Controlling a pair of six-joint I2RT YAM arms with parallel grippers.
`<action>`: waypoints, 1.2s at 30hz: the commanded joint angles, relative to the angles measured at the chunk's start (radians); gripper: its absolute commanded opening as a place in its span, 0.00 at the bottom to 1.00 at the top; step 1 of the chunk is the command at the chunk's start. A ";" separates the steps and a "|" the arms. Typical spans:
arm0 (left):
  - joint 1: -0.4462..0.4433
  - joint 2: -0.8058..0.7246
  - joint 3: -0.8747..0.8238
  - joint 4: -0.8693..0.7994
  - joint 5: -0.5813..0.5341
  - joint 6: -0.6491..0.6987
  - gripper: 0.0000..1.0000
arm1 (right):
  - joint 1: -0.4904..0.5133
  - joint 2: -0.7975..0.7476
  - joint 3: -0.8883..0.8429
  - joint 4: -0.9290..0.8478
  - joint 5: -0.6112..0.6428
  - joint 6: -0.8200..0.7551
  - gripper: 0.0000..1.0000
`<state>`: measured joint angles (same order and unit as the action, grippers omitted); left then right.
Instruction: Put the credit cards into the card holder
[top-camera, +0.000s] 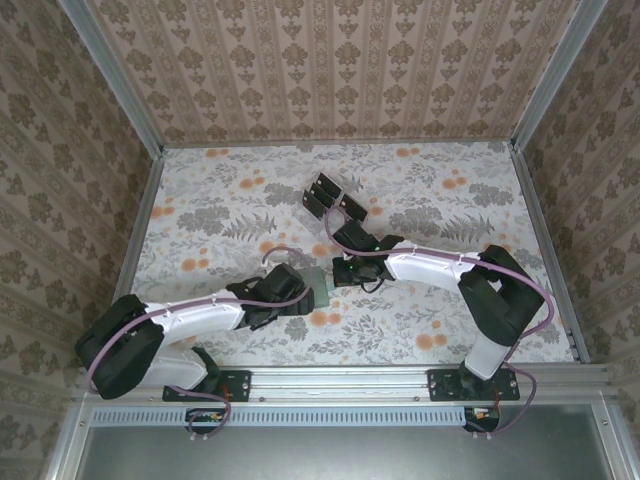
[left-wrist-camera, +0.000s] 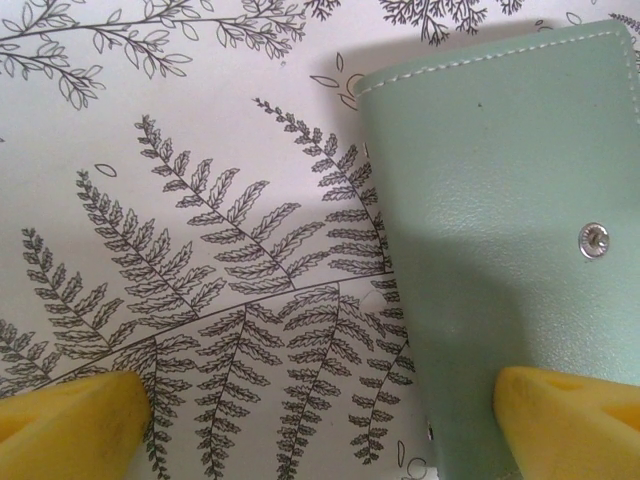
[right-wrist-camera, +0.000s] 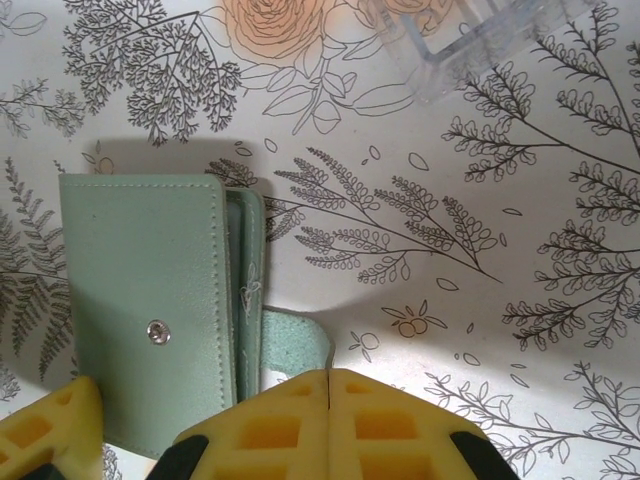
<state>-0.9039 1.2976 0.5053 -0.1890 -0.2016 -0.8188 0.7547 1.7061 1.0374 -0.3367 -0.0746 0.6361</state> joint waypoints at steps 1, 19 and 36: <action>0.005 -0.002 -0.034 -0.101 -0.010 -0.009 1.00 | -0.004 -0.049 0.007 0.038 -0.058 0.026 0.00; 0.004 0.014 -0.056 -0.089 -0.003 -0.006 1.00 | 0.034 0.043 0.063 0.124 -0.183 0.073 0.00; 0.005 0.008 -0.064 -0.067 0.006 -0.003 1.00 | 0.044 0.196 0.112 0.180 -0.208 0.102 0.00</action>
<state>-0.9035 1.2835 0.4904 -0.1825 -0.2028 -0.8181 0.7914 1.8668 1.1233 -0.1669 -0.2707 0.7223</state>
